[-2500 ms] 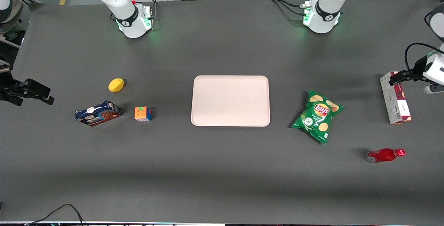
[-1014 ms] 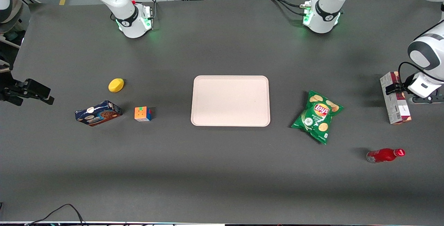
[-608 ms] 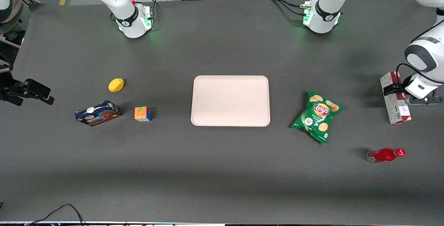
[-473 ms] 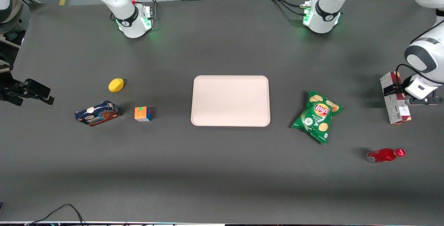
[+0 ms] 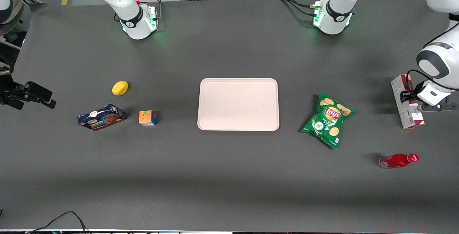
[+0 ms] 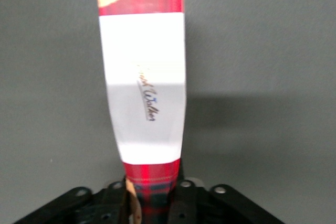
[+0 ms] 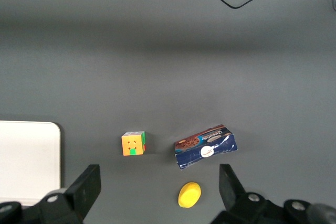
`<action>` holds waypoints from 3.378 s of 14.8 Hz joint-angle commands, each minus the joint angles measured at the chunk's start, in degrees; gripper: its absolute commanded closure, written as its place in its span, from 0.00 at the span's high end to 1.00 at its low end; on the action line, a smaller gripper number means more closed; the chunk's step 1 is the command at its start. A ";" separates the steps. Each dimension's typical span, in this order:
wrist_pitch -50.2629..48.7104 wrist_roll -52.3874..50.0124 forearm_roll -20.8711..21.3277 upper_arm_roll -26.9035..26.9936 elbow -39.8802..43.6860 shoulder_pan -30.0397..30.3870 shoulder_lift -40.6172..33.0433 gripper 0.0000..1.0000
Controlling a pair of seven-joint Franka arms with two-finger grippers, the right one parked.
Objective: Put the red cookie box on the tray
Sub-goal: 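Close the left gripper on the red plaid cookie box, then lift the cookie box and carry it over the pink tray, then lower the cookie box onto the tray's rim area and release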
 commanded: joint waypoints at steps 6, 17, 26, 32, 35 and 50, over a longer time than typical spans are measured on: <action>-15.24 1.67 -0.06 -0.91 9.30 -0.86 -1.62 0.01; -38.83 -30.89 5.92 -21.36 23.64 -6.05 -10.68 0.00; -27.97 -65.20 11.46 -43.45 21.89 -13.42 -6.13 0.00; -8.43 -66.98 11.55 -44.59 15.65 -16.86 1.00 0.00; -8.25 -67.33 11.55 -44.59 14.25 -17.38 1.97 0.00; -5.09 -68.56 11.46 -44.68 11.96 -18.09 2.85 0.67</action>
